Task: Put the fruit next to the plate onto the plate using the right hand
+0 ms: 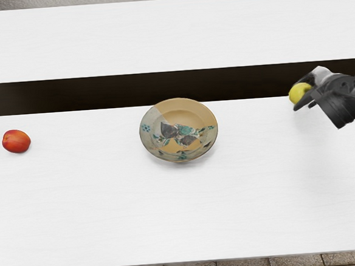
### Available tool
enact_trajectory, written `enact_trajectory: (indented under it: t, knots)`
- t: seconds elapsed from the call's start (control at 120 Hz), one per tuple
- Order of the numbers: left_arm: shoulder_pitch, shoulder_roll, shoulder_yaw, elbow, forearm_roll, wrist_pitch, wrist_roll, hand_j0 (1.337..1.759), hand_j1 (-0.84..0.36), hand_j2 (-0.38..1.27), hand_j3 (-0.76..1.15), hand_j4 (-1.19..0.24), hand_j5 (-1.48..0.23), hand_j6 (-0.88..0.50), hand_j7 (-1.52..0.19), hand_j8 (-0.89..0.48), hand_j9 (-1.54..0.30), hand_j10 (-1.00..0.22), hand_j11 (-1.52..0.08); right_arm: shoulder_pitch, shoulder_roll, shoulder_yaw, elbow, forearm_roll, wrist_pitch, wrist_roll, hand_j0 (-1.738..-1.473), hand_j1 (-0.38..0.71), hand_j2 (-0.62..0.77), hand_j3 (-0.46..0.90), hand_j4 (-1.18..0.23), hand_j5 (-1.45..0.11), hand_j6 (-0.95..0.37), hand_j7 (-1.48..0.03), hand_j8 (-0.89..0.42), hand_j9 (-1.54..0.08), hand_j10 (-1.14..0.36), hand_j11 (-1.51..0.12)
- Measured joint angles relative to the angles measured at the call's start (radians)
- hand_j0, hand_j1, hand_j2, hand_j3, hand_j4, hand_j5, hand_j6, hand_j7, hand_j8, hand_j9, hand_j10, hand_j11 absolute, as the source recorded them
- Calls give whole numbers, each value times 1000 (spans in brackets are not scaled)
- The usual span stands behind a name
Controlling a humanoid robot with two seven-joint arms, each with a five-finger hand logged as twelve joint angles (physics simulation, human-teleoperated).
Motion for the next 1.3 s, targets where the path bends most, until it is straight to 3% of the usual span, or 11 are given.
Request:
enact_trajectory:
  t: [0.083,0.217,0.358,0.542,0.775,0.892,1.008,1.042,1.167,1.2,1.3]
  knots:
    - [0,0,0,0,0,0,0,1658,349,0,0,-1,-1,-1,-1,-1,-1,-1,-1,-90,-59,235,0,4,82,2,-1644,301,182,0,-471,-1089,-276,-1097,-383,-1150,-831,-1118]
    - [0,0,0,0,0,0,0,1658,349,0,0,-1,-1,-1,-1,-1,-1,0,-1,-321,-101,699,-24,58,474,2,-1644,249,128,0,-502,-1125,-301,-1115,-420,-1166,-839,-1152]
    - [0,0,0,0,0,0,0,1658,349,0,0,-1,-1,-1,-1,-1,-1,0,-1,-425,-95,904,-52,171,815,3,-1644,206,83,-1,-525,-1133,-332,-1125,-455,-1168,-848,-1164]
    - [0,0,0,0,0,0,0,1658,349,0,0,-1,-1,-1,-1,-1,-1,0,-1,-460,36,932,-68,204,931,2,-1643,174,47,0,-554,-1136,-350,-1131,-471,-1170,-853,-1171]
    - [0,0,0,0,0,0,0,1658,349,0,0,-1,-1,-1,-1,-1,0,0,0,-443,283,889,-118,116,948,2,-1645,246,248,-1,-514,-1147,-334,-1133,-448,-1157,-864,-1158]
    - [0,0,0,0,0,0,0,1658,349,0,0,-1,-1,-1,-1,-1,-1,0,-1,-426,319,875,-136,103,949,2,-1645,220,167,-1,-535,-1148,-345,-1134,-460,-1148,-869,-1149]
    - [0,0,0,0,0,0,0,1658,349,0,0,-1,-1,-1,-1,-1,0,0,0,-411,329,870,-164,89,948,2,-1647,212,339,0,-609,-1158,-383,-1134,-477,-1146,-871,-1147]
    - [0,0,0,0,0,0,0,1658,349,0,0,-1,-1,-1,-1,-1,0,0,0,-404,331,870,-186,71,948,2,-1648,206,305,-1,-616,-1166,-394,-1134,-477,-1146,-871,-1147]
    - [0,0,0,0,0,0,0,1658,349,0,0,-1,-1,-1,0,-1,0,0,0,-377,335,868,-264,31,951,2,-1651,246,400,1,-642,-1173,-387,-1134,-467,-1148,-870,-1149]
    - [0,0,0,0,0,0,0,1658,349,0,0,-1,-1,-1,0,-1,0,0,0,-374,338,869,-275,26,949,2,-1652,229,363,0,-623,-1100,-381,-1064,-452,-1077,-816,-1078]
    - [0,0,0,0,0,0,0,1658,349,0,0,-1,0,-1,0,-1,0,0,0,-370,354,867,-291,15,944,2,-1654,23,219,0,-396,-692,-247,-671,-291,-678,-487,-679]
